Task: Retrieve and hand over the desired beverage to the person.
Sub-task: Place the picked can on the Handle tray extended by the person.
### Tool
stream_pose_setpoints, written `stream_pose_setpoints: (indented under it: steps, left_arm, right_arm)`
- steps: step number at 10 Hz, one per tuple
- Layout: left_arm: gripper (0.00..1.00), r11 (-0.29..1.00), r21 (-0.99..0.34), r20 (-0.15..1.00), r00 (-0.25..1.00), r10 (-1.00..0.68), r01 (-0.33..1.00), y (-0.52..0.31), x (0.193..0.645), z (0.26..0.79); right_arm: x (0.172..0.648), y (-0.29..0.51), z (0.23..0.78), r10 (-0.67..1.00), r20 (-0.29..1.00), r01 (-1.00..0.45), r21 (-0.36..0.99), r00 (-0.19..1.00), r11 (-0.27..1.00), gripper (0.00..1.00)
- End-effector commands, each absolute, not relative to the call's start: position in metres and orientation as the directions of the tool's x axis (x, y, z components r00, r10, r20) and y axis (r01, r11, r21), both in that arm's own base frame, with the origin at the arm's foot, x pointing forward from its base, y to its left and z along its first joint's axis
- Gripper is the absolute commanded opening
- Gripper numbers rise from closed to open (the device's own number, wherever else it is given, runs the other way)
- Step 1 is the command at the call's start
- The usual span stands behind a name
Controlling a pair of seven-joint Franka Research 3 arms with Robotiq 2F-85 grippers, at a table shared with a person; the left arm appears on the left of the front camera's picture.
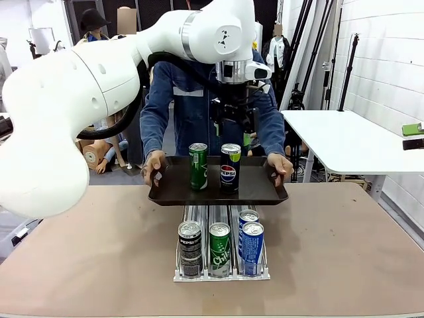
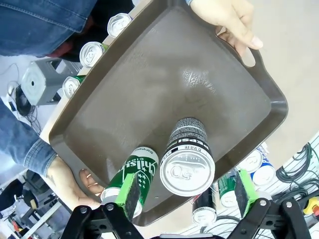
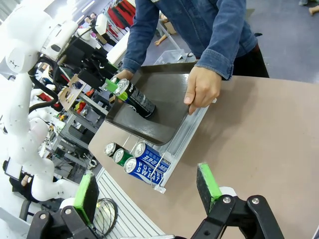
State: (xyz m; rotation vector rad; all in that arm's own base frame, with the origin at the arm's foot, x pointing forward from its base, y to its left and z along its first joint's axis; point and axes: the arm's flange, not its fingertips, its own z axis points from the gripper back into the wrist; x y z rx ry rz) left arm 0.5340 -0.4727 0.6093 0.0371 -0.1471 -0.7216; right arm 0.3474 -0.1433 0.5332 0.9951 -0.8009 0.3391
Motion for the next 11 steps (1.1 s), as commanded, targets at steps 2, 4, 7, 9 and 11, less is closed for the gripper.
stream_pose_setpoints:
  steps: [2,4,7,9,11]
  left_arm:
    - [1.0,0.757,0.083,0.151,0.743,-0.652,0.648,-0.47,0.5351,0.6216]
    - [1.0,0.751,0.085,0.128,0.74,-0.66,0.655,-0.4718,0.5328,0.6134]
    - [1.0,0.751,0.085,0.128,0.74,-0.66,0.655,-0.4718,0.5328,0.6134]
    - [1.0,0.751,0.085,0.128,0.74,-0.66,0.655,-0.4718,0.5328,0.6134]
    - [1.0,0.751,0.085,0.128,0.74,-0.66,0.655,-0.4718,0.5328,0.6134]
  right_arm:
    - [0.3492,-0.1428,0.5344,-0.107,0.742,-0.605,0.613,0.661,0.508,1.0]
    - [0.3492,-0.1428,0.5344,-0.107,0.742,-0.605,0.613,0.661,0.508,1.0]
    - [0.3492,-0.1428,0.5344,-0.107,0.742,-0.605,0.613,0.661,0.508,1.0]
    - [0.3492,-0.1428,0.5344,-0.107,0.742,-0.605,0.613,0.661,0.508,1.0]
    - [0.3492,-0.1428,0.5344,-0.107,0.742,-0.605,0.613,0.661,0.508,1.0]
